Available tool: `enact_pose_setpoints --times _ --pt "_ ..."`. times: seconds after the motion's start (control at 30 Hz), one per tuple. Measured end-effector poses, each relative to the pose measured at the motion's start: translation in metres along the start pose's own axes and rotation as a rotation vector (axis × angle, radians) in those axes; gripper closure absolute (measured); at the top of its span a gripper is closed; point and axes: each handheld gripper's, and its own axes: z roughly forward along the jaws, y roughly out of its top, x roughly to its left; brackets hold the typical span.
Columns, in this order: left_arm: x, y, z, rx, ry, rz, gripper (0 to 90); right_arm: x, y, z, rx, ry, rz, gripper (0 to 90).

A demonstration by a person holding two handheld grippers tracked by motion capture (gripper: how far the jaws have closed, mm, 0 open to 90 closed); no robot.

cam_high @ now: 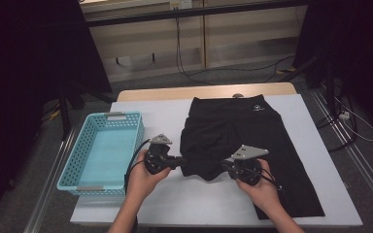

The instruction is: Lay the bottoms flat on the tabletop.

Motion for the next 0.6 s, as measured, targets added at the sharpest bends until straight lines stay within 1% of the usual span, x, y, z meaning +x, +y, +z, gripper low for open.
enact_pose_setpoints --times 0.07,0.13,0.17,0.2,0.27,0.3,0.33,0.37,0.4,0.43,0.47,0.5,0.57,0.6 --pt "0.003 -0.001 0.003 0.012 0.017 0.000 87.8 0.002 0.000 0.003 0.006 -0.002 -0.006 80.3" --pt "0.006 -0.004 0.009 0.009 0.052 0.000 86.5 0.004 0.000 0.007 0.019 -0.010 -0.006 73.3" --pt "0.009 -0.006 0.012 0.006 0.069 -0.009 84.5 0.005 -0.001 0.009 0.026 -0.017 -0.008 69.0" --pt "0.012 -0.007 0.015 0.011 0.077 -0.018 83.2 0.006 0.000 0.010 0.029 -0.026 -0.012 65.9" --pt "0.017 -0.010 0.021 0.008 0.088 -0.027 83.1 0.007 0.001 0.010 0.026 -0.038 -0.023 60.9" --pt "0.018 -0.011 0.024 0.004 0.100 -0.034 82.6 0.008 0.001 0.008 0.022 -0.039 -0.027 60.0" --pt "0.020 -0.011 0.026 0.001 0.113 -0.021 80.7 0.008 0.002 0.007 0.015 -0.038 -0.027 58.9" --pt "0.020 -0.012 0.029 -0.014 0.134 -0.010 74.8 0.008 0.002 0.006 0.011 -0.039 -0.024 57.4" --pt "0.021 -0.013 0.032 -0.018 0.148 -0.010 68.7 0.007 0.002 0.005 0.009 -0.043 -0.022 56.3" --pt "0.022 -0.014 0.034 -0.020 0.149 -0.012 65.3 0.006 0.002 0.004 0.008 -0.045 -0.019 55.9" --pt "0.023 -0.015 0.036 -0.027 0.152 -0.020 58.7 0.005 0.002 0.003 0.007 -0.048 -0.017 55.8" --pt "0.024 -0.015 0.037 -0.019 0.150 -0.028 52.1 0.004 0.001 0.002 0.007 -0.051 -0.014 55.8" --pt "0.024 -0.016 0.037 -0.007 0.130 -0.044 46.6 0.001 0.001 0.001 0.007 -0.055 -0.006 55.8" --pt "0.024 -0.017 0.037 -0.008 0.128 -0.049 42.5 0.001 0.001 0.001 0.008 -0.055 -0.004 55.7"
